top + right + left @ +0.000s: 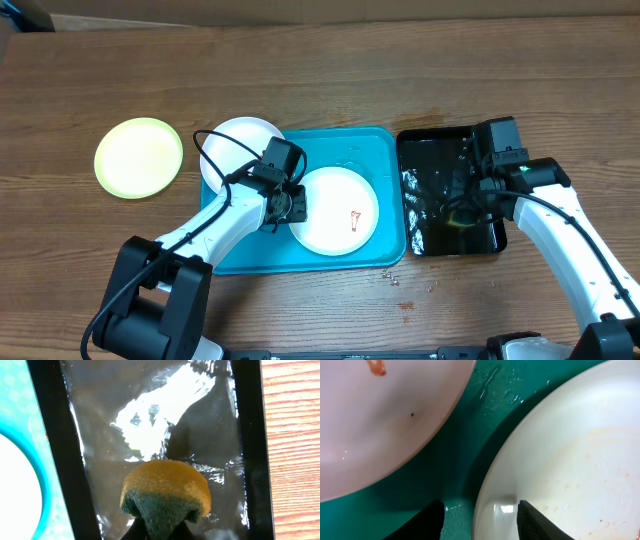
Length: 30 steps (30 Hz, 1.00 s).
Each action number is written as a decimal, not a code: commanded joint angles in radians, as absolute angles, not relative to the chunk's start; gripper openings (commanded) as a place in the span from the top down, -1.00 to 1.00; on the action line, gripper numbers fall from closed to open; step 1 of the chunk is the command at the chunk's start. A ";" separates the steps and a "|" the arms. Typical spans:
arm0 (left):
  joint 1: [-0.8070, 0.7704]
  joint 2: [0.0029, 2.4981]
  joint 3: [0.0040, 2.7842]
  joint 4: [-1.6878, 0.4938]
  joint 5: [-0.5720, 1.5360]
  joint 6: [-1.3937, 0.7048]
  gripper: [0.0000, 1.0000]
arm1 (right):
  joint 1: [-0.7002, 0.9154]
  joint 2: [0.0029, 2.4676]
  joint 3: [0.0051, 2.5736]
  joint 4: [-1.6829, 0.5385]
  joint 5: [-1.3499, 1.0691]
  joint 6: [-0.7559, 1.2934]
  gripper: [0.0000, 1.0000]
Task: Clean dirty plates on tray and stack at the side
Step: 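Grasp the sponge and dip it in the black tray water with the right gripper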
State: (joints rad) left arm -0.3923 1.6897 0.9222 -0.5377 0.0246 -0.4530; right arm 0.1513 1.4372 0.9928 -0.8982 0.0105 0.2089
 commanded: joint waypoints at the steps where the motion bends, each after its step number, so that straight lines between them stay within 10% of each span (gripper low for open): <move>1: -0.395 1.696 0.915 -0.522 0.014 -0.449 0.01 | 0.150 1.436 0.987 -0.888 -0.002 0.208 0.92; 11: -0.395 1.696 0.915 -0.500 0.016 -0.453 0.92 | 0.150 1.436 0.968 -0.871 -0.024 0.208 0.92; 21: -0.395 1.696 0.915 -0.656 0.019 -0.641 0.92 | 0.150 1.436 0.968 -0.870 -0.025 0.209 0.92; 26: -0.395 1.696 0.915 -0.665 0.025 -0.650 0.03 | 0.150 1.436 0.968 -0.870 -0.025 0.208 0.92; 30: -0.390 1.696 0.928 -0.619 0.022 -0.570 -0.08 | 0.150 1.436 0.968 -0.870 -0.025 0.209 0.92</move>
State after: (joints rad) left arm -0.3931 1.6878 0.9218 -0.6369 0.0250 -0.6197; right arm 0.1509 1.4372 0.9714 -0.8761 -0.0200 0.2089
